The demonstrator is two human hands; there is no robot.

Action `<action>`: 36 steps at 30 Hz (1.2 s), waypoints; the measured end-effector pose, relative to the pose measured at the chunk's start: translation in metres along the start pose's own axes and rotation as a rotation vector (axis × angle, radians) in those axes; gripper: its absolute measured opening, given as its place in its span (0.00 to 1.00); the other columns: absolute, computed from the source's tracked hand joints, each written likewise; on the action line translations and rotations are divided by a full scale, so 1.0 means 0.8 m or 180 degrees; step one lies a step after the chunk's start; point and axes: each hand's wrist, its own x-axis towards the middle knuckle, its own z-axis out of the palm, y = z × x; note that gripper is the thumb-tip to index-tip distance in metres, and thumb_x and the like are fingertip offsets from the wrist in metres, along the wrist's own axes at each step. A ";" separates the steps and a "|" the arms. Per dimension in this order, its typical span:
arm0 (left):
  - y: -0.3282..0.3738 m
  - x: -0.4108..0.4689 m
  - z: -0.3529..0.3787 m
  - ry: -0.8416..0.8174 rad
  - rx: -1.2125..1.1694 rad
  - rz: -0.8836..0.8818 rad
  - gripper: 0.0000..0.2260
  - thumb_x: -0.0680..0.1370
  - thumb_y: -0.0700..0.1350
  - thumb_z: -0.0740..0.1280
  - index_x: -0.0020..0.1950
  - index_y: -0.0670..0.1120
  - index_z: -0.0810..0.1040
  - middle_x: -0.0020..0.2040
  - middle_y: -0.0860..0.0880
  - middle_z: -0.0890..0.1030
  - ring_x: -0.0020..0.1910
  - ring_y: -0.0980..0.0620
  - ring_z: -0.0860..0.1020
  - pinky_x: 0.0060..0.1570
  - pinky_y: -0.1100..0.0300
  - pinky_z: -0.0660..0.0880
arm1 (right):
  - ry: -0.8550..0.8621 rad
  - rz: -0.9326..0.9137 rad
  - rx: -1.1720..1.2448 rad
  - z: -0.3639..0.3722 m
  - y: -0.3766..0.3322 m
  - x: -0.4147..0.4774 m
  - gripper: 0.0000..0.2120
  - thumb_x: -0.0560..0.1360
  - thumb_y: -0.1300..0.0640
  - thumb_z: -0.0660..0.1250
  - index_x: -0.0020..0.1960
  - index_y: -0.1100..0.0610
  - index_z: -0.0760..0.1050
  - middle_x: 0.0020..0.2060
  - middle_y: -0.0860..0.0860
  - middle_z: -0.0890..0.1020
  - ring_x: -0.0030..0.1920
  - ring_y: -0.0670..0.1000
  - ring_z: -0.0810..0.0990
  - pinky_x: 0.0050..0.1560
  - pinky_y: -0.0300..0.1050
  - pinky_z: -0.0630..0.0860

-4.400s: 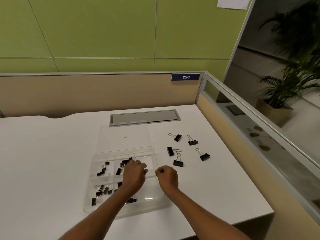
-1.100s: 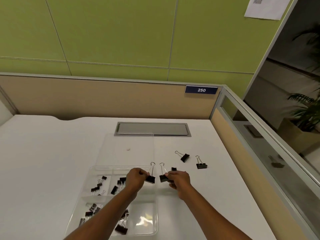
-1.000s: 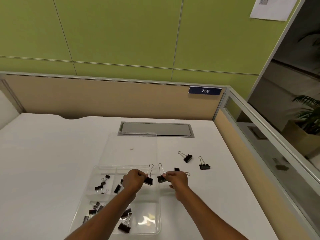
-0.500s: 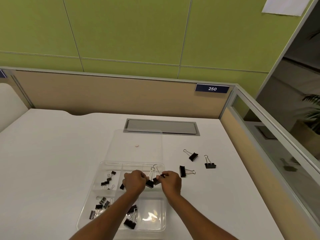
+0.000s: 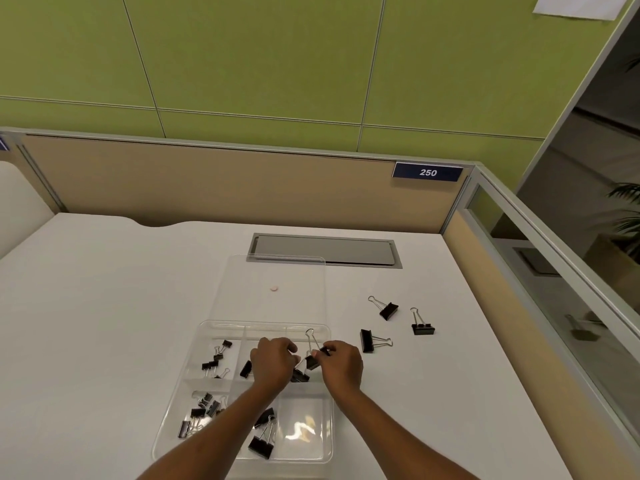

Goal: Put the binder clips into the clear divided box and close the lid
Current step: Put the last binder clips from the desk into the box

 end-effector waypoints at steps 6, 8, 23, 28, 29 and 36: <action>0.001 0.004 -0.004 0.0490 -0.0639 0.0068 0.09 0.74 0.45 0.65 0.49 0.47 0.83 0.39 0.49 0.84 0.44 0.48 0.78 0.45 0.53 0.75 | 0.0043 -0.0294 -0.0319 0.011 0.001 0.001 0.16 0.69 0.48 0.75 0.55 0.51 0.82 0.54 0.51 0.80 0.54 0.51 0.78 0.55 0.40 0.73; 0.002 0.007 -0.007 0.0544 -0.0769 0.0099 0.10 0.72 0.45 0.64 0.47 0.47 0.83 0.36 0.49 0.83 0.41 0.48 0.79 0.42 0.53 0.77 | -0.0052 -0.0356 -0.0528 0.015 0.000 -0.001 0.16 0.71 0.48 0.73 0.57 0.50 0.81 0.59 0.51 0.78 0.61 0.52 0.74 0.58 0.40 0.67; 0.054 0.036 0.006 0.0546 -0.0361 0.0818 0.14 0.71 0.51 0.60 0.46 0.48 0.83 0.37 0.51 0.84 0.45 0.48 0.77 0.43 0.54 0.75 | 0.0368 -0.0803 -0.0113 -0.032 0.024 0.033 0.09 0.70 0.63 0.74 0.50 0.56 0.83 0.51 0.47 0.77 0.64 0.52 0.70 0.60 0.44 0.71; 0.094 0.049 0.027 0.0413 -0.0098 0.1158 0.09 0.73 0.48 0.66 0.49 0.48 0.83 0.41 0.51 0.85 0.50 0.47 0.76 0.46 0.55 0.71 | 0.0700 -0.0534 -0.0038 -0.071 0.055 0.070 0.06 0.70 0.63 0.74 0.46 0.58 0.84 0.38 0.40 0.75 0.64 0.53 0.71 0.59 0.46 0.73; 0.102 0.052 0.032 0.0368 -0.0042 0.1224 0.09 0.74 0.49 0.66 0.50 0.48 0.82 0.42 0.51 0.85 0.50 0.46 0.76 0.47 0.54 0.70 | 0.0762 -0.0451 -0.0041 -0.079 0.062 0.079 0.05 0.70 0.62 0.74 0.46 0.57 0.84 0.38 0.42 0.76 0.64 0.53 0.71 0.59 0.47 0.73; 0.151 0.066 0.062 -0.0123 0.0438 0.1543 0.16 0.75 0.53 0.67 0.59 0.47 0.78 0.51 0.49 0.83 0.59 0.46 0.73 0.54 0.54 0.68 | 0.0894 0.0058 -0.0383 -0.127 0.102 0.133 0.07 0.72 0.56 0.73 0.50 0.55 0.83 0.49 0.51 0.82 0.65 0.51 0.68 0.61 0.44 0.69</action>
